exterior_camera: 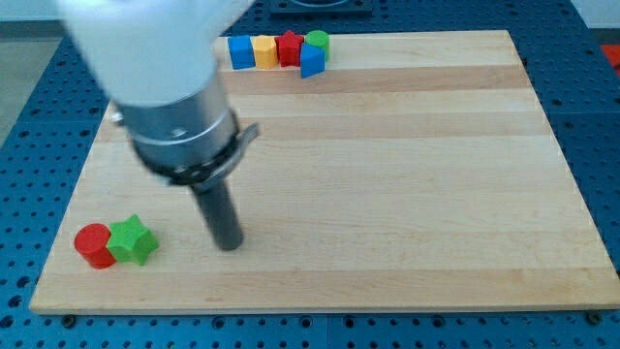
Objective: Point at the green circle
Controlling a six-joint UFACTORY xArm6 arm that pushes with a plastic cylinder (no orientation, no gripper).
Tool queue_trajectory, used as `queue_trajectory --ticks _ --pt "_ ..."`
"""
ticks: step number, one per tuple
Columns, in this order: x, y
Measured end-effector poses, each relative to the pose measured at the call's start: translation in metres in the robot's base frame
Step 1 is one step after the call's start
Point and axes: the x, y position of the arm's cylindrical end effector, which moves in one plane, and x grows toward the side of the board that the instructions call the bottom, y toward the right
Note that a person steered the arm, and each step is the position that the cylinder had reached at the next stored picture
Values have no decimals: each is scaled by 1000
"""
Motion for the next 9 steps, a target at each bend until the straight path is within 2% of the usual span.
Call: queue_trajectory --ticks 3,7,9 --pt "-43 20" --pt "-55 21" --pt "-83 18"
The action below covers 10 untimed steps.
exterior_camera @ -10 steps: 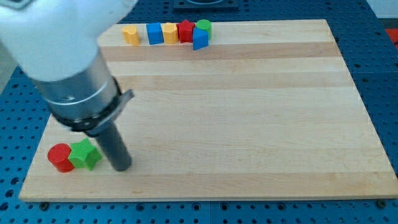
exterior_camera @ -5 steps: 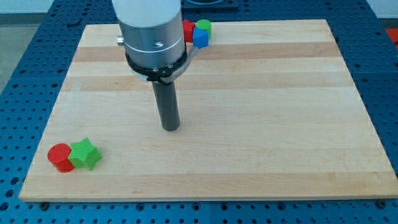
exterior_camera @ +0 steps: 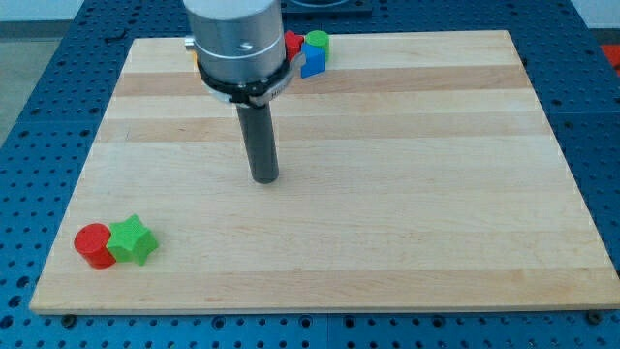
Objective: Point at the green circle
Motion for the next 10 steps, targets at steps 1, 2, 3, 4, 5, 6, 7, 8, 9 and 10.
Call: queue_trajectory --ticks 1,2,3,4,5,6,7,8,9,10 --pt "-31 -2" --pt "-66 -7" --pt "-87 -3" --pt "-93 37" --pt "-114 79" --pt "-160 125" --pt "-203 169" --pt "-234 173" --pt "-263 145" --pt "-266 126"
